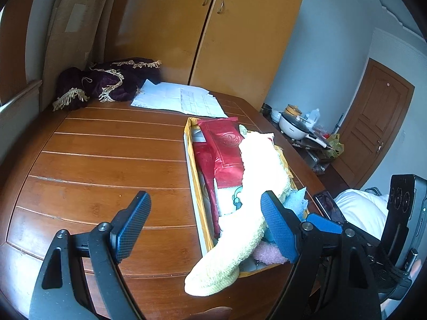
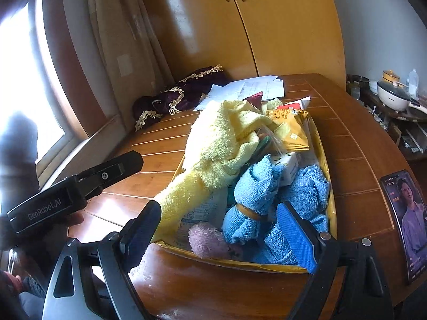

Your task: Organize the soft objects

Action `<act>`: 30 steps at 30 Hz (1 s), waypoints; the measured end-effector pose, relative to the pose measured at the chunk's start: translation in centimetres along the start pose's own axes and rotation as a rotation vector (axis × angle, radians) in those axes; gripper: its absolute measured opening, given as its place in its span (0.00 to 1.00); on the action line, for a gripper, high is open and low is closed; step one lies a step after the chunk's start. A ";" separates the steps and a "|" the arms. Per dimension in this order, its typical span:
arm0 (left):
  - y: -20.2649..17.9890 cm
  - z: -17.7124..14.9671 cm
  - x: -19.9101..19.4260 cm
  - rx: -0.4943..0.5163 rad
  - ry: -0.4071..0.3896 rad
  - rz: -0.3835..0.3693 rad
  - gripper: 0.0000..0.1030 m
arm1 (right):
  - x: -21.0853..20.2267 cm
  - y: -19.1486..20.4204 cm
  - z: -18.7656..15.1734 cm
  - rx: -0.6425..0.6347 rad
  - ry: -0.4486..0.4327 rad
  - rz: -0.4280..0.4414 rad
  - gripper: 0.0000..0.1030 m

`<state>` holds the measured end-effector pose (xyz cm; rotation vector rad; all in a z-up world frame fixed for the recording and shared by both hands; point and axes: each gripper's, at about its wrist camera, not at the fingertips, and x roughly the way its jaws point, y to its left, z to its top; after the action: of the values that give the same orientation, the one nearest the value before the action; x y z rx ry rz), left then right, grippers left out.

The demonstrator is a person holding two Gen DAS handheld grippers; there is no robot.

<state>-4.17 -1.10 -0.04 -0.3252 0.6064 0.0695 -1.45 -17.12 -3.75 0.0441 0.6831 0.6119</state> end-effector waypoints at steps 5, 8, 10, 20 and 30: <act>-0.4 -0.2 0.3 0.023 0.009 0.019 0.82 | 0.0 -0.1 -0.1 -0.003 0.003 -0.013 0.88; -0.7 -0.2 0.8 0.037 0.030 0.039 0.82 | -0.1 -0.3 -0.1 0.006 0.005 0.000 0.88; -0.7 -0.3 0.9 0.044 0.035 0.059 0.82 | 0.0 -0.4 -0.2 0.007 0.009 -0.005 0.88; -0.7 -0.7 1.5 0.062 0.063 0.086 0.82 | 0.3 -0.2 0.0 0.002 0.017 -0.009 0.88; -0.8 -0.7 1.6 0.080 0.067 0.104 0.82 | 0.5 0.2 0.1 -0.001 0.019 -0.009 0.88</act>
<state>-3.11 -2.15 -1.32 -0.2192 0.6909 0.1347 -1.21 -16.66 -3.95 0.0343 0.7014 0.6045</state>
